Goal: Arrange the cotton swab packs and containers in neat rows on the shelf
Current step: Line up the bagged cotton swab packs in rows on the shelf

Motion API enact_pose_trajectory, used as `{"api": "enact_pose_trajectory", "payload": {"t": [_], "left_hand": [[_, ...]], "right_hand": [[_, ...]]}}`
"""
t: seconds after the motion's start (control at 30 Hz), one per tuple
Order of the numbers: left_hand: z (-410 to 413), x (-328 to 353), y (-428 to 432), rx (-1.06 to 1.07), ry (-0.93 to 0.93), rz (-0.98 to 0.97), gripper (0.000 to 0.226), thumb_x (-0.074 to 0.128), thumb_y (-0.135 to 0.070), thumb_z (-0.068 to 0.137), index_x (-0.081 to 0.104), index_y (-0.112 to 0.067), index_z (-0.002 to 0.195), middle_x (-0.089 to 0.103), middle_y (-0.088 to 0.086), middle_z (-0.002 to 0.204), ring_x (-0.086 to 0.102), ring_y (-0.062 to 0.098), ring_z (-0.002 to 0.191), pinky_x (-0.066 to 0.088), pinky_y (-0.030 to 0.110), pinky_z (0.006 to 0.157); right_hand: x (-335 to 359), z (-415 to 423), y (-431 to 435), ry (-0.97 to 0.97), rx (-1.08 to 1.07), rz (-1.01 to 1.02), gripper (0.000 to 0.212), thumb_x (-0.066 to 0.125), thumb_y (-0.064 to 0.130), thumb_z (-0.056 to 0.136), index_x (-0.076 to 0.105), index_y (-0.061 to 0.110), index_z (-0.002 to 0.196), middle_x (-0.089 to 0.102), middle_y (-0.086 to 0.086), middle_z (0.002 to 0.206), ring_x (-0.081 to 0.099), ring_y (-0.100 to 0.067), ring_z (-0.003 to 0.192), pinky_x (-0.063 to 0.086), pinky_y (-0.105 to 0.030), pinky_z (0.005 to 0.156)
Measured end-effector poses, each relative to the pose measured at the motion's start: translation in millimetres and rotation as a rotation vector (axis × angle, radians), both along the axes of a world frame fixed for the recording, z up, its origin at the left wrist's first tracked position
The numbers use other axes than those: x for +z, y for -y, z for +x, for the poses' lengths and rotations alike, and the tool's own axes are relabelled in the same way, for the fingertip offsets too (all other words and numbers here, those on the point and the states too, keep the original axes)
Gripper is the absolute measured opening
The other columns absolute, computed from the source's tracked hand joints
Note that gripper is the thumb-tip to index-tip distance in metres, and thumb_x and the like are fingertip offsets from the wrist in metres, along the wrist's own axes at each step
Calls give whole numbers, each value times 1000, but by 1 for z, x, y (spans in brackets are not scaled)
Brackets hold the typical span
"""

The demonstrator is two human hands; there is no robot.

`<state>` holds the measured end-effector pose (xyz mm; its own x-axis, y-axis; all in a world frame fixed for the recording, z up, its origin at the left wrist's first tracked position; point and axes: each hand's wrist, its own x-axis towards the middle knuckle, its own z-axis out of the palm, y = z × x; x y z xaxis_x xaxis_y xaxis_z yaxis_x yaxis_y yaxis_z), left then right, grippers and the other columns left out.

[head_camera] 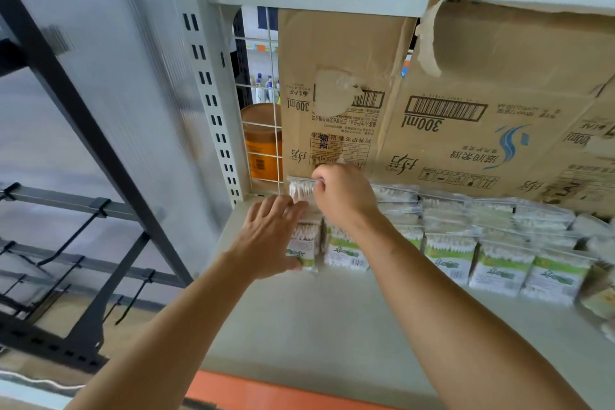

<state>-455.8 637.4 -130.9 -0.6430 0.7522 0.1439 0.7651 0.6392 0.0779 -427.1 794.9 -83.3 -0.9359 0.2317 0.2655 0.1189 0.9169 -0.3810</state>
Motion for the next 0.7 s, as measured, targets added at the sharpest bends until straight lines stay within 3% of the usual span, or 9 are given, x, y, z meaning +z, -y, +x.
{"api": "enact_pose_trajectory", "payload": {"t": [0.1,0.17,0.27,0.37,0.43,0.6,0.7], "left_hand": [[5,3,2,-20,8,22,89,67,-51,74,24,-25,146,33,1,140,25,21,132,16,37,113],[6,6,3,-12,16,28,83,65,-46,77,24,-27,146,33,0,141,23,20,133,14,36,113],[5,9,3,6,25,29,81,67,-45,78,26,-29,146,33,0,142,24,20,134,14,37,113],[6,9,2,25,37,17,81,67,-45,78,25,-31,146,32,0,141,23,20,134,14,37,113],[7,9,1,33,43,10,81,67,-44,78,25,-31,146,31,0,142,22,19,134,14,37,113],[8,9,0,42,59,22,80,67,-41,79,24,-33,145,31,-3,139,20,17,132,11,34,112],[7,9,0,51,64,15,81,67,-43,79,24,-32,146,31,-3,139,20,17,133,12,34,112]], "right_hand": [[-6,-18,2,164,-37,48,15,54,5,91,66,9,84,68,-12,89,63,-20,73,44,-22,48],[-9,-23,1,212,-50,50,11,56,6,91,66,9,86,65,-6,81,59,-16,64,49,-26,52],[-12,-25,1,249,-27,20,9,60,5,89,67,7,95,64,-3,81,62,-16,68,56,-30,63],[-9,-25,3,277,-11,73,7,60,3,89,65,7,92,61,-2,77,56,-13,63,44,-24,53],[-5,-28,4,294,-17,126,6,61,1,88,63,7,86,57,-1,72,52,-12,58,44,-25,53],[2,-36,8,331,34,215,10,60,-1,88,55,8,88,46,0,70,45,-11,60,49,-36,81],[5,-41,9,370,42,259,13,64,0,87,55,9,90,47,1,68,45,-11,57,48,-39,87]]}}
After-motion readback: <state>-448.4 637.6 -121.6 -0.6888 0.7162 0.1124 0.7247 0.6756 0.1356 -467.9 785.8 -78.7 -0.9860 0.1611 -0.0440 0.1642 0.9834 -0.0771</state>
